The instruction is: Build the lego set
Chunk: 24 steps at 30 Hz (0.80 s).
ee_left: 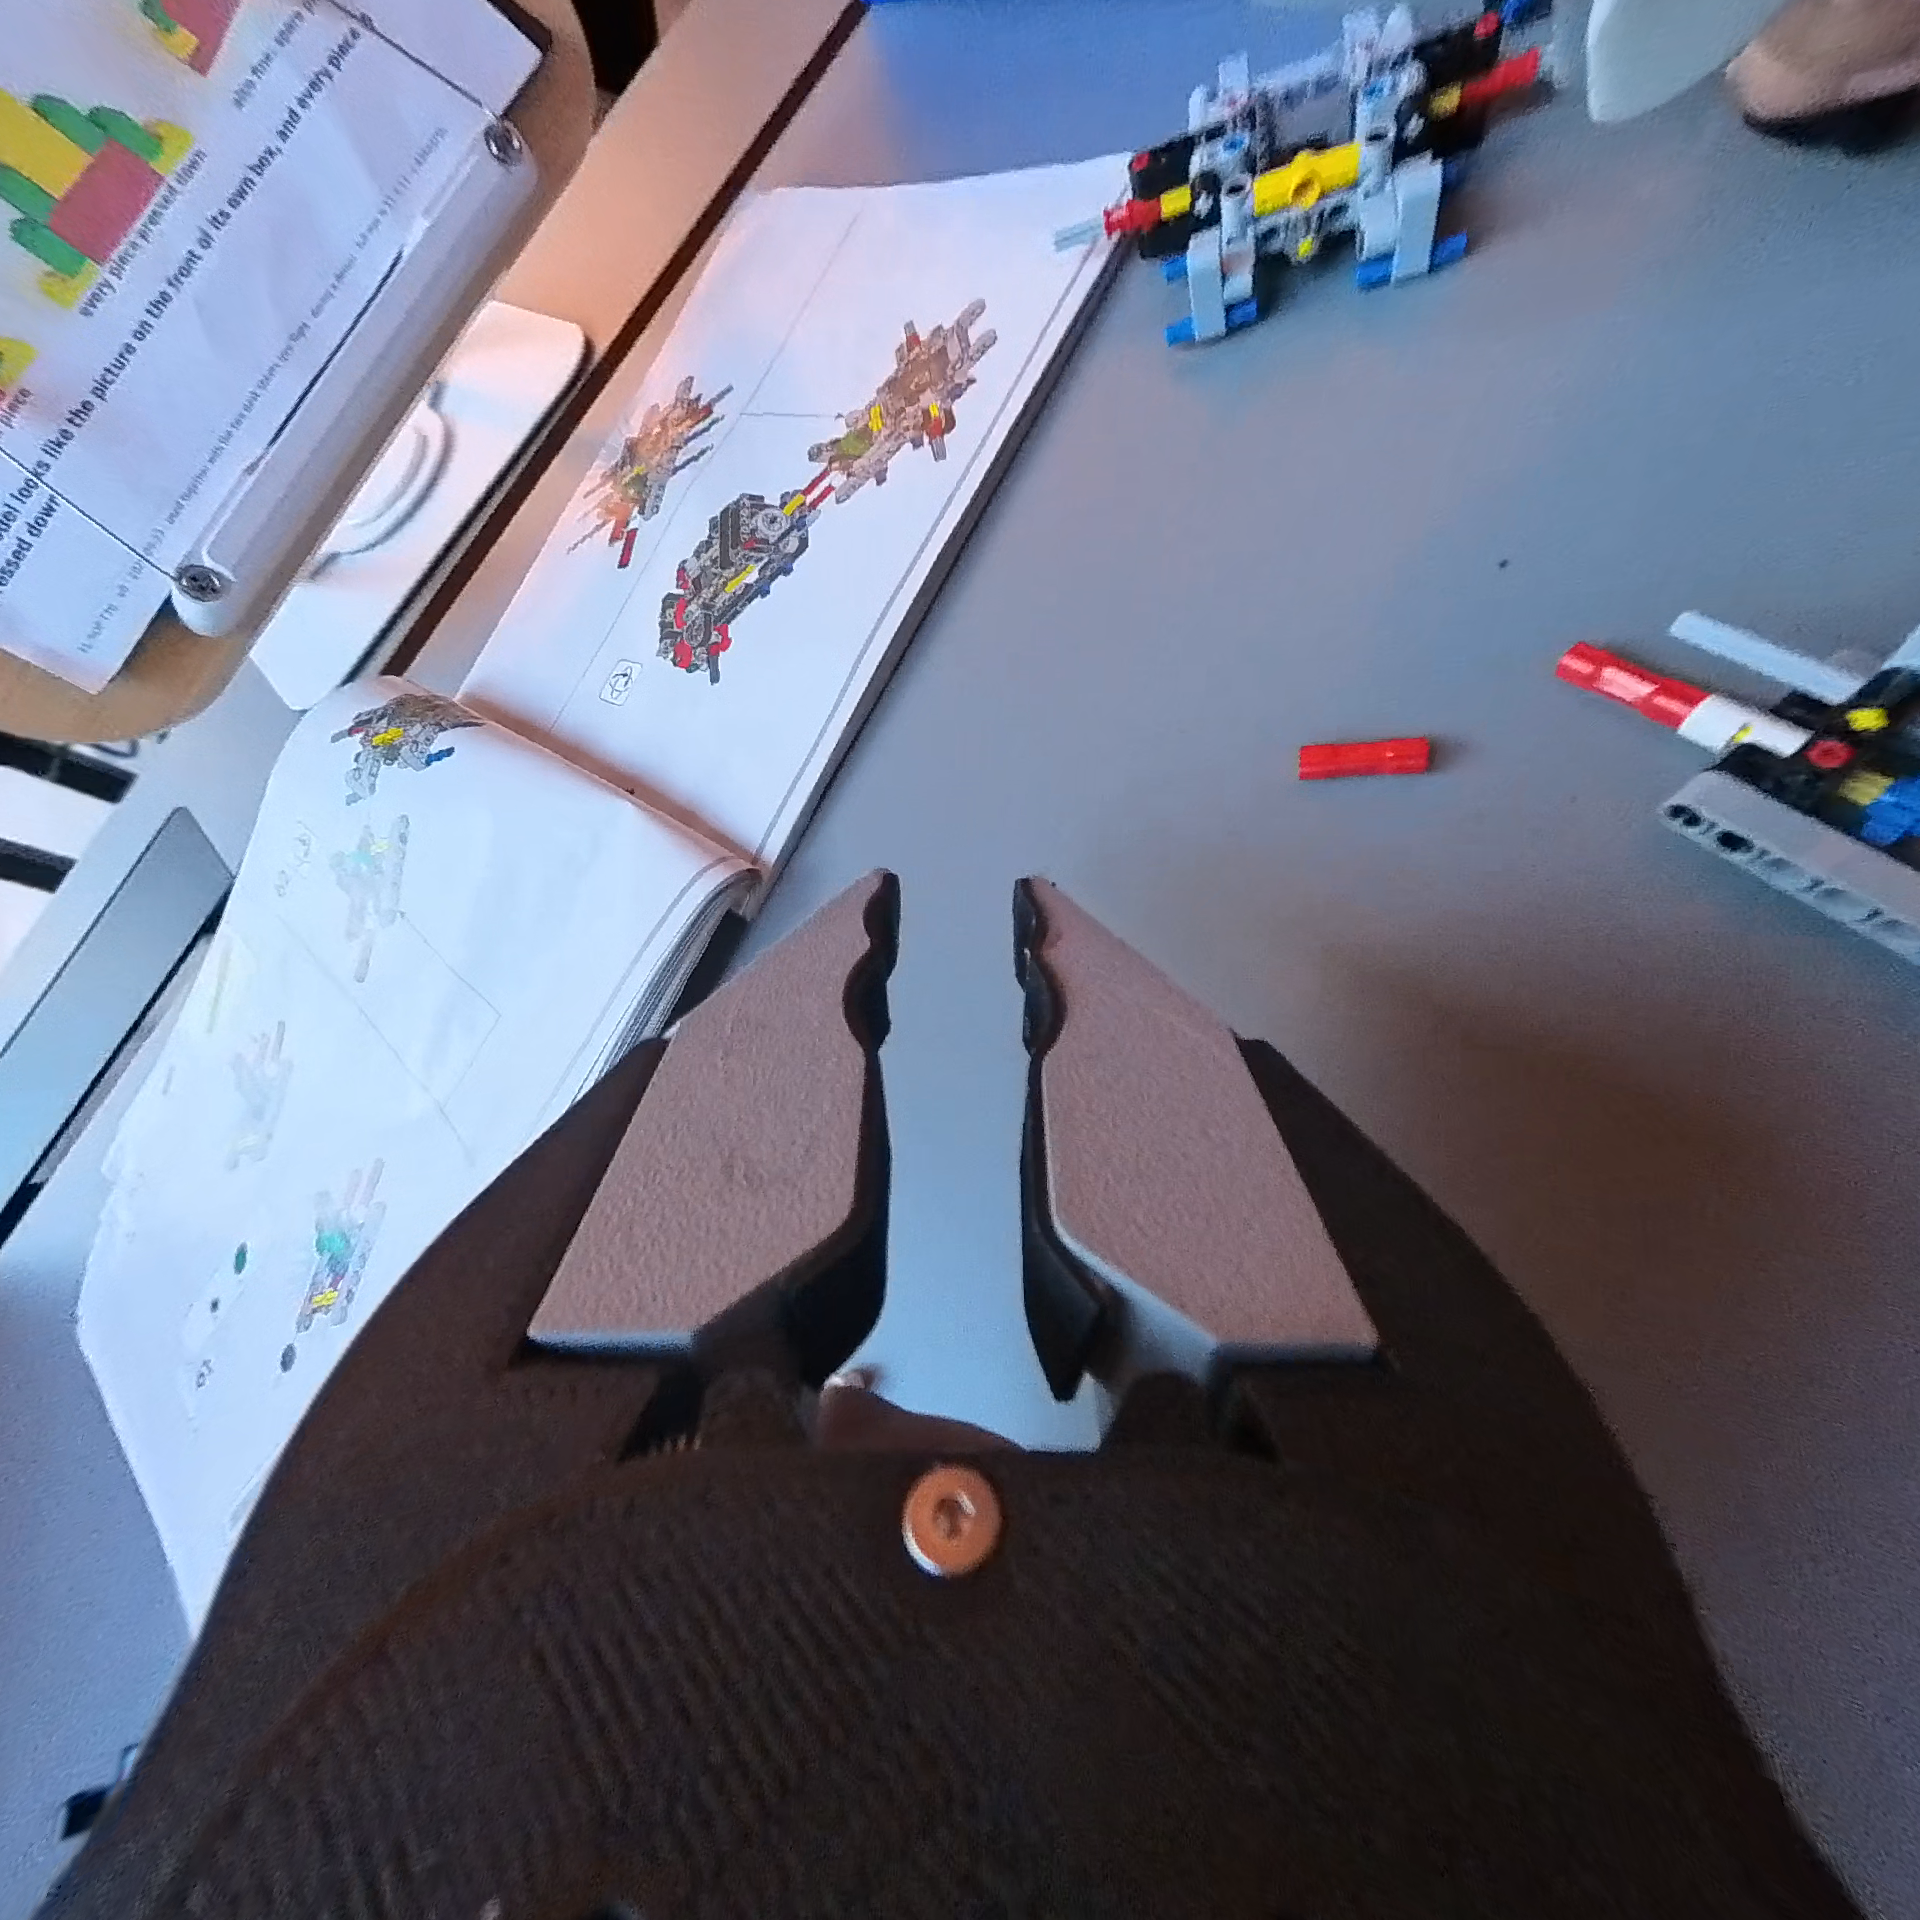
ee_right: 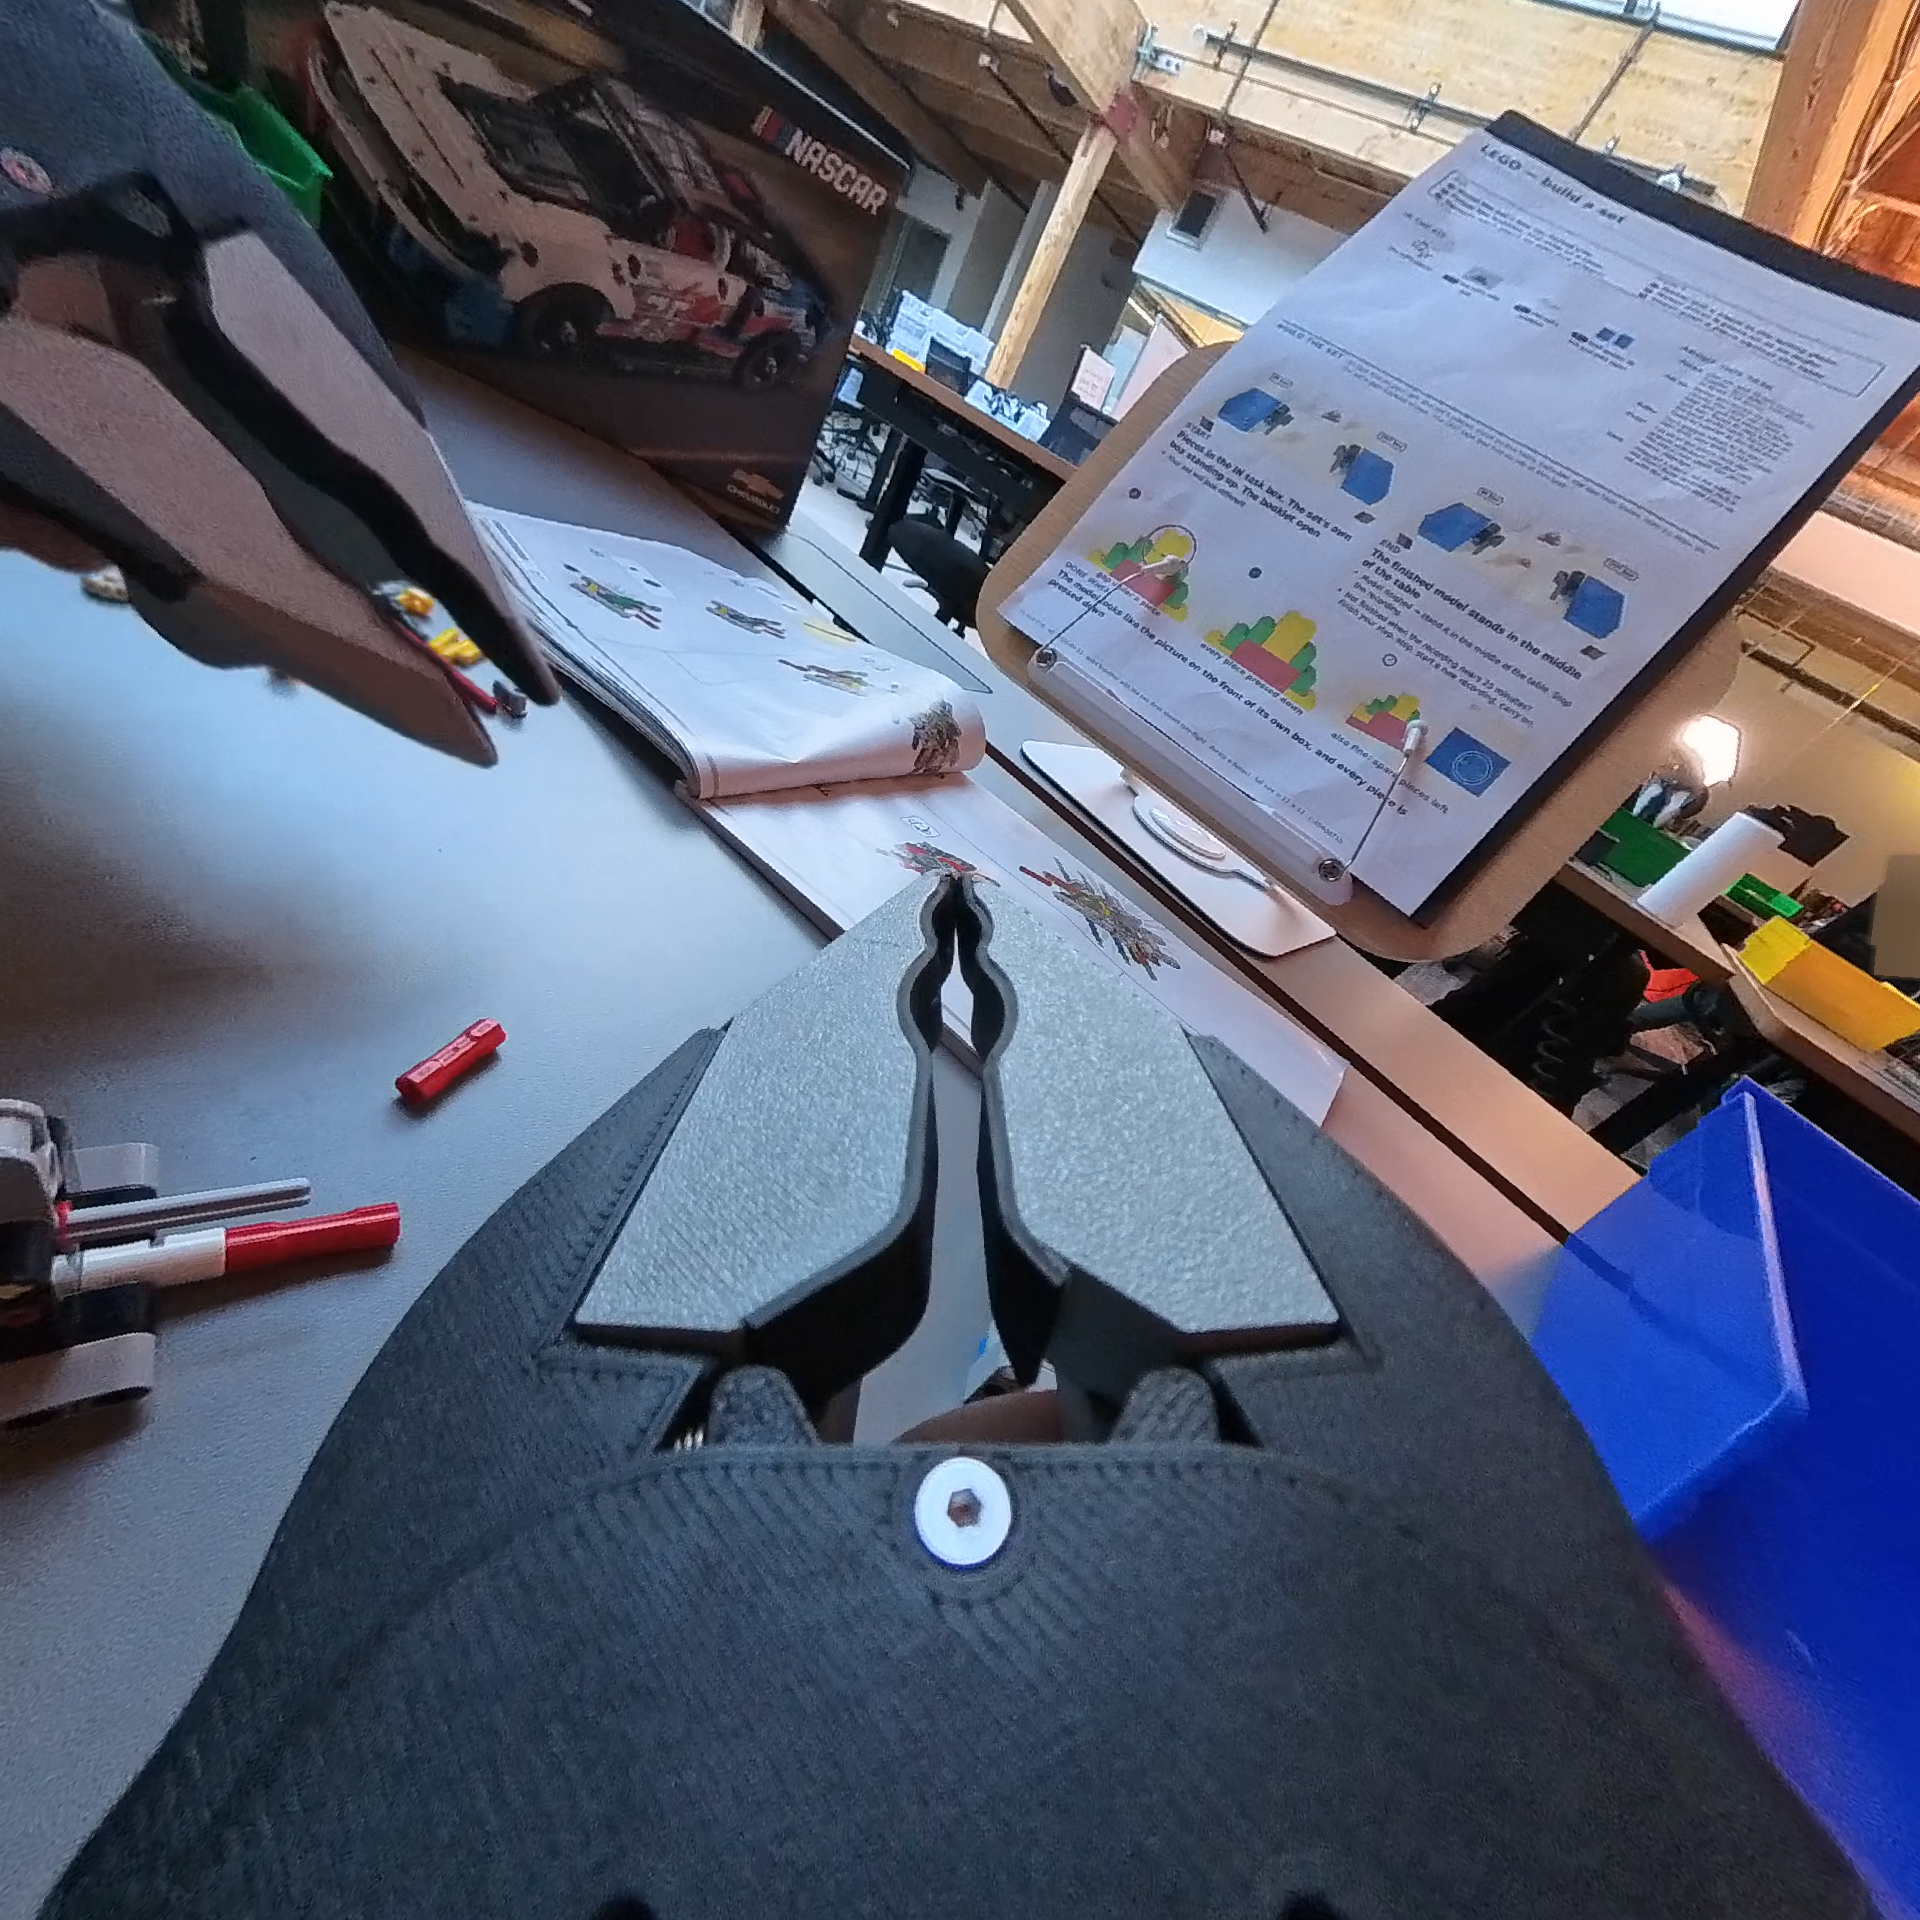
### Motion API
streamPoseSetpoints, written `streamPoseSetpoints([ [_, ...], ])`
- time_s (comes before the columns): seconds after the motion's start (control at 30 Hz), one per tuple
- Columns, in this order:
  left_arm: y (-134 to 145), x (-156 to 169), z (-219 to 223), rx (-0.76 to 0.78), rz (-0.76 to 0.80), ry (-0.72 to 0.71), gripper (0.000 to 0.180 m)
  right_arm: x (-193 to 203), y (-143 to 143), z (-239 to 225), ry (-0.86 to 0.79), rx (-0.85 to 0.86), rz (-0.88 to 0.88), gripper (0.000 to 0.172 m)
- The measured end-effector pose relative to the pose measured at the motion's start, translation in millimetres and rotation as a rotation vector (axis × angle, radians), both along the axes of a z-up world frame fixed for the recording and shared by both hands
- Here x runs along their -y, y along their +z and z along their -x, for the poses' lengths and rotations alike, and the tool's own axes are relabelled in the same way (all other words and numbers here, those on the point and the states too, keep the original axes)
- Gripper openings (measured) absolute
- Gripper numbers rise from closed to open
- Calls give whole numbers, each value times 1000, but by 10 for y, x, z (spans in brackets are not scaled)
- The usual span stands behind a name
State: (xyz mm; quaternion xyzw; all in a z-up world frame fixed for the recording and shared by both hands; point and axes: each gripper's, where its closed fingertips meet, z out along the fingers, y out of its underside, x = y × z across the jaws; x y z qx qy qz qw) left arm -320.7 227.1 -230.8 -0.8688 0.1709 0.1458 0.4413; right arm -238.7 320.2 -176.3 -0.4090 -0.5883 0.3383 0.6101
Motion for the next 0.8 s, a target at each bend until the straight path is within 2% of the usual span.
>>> streamPoseSetpoints([
  [0.23,-16,-9,14,34,5,4,19,12,8,-7,9,-4,1,0],
  [0.37,-101,-7,-39,-7,33,-16,20,46,-16,6,15,11,-26,0],
  [0.8,-181,0,-203,-11,59,-65,20,40,-22,10,8,13,-37,0],
])
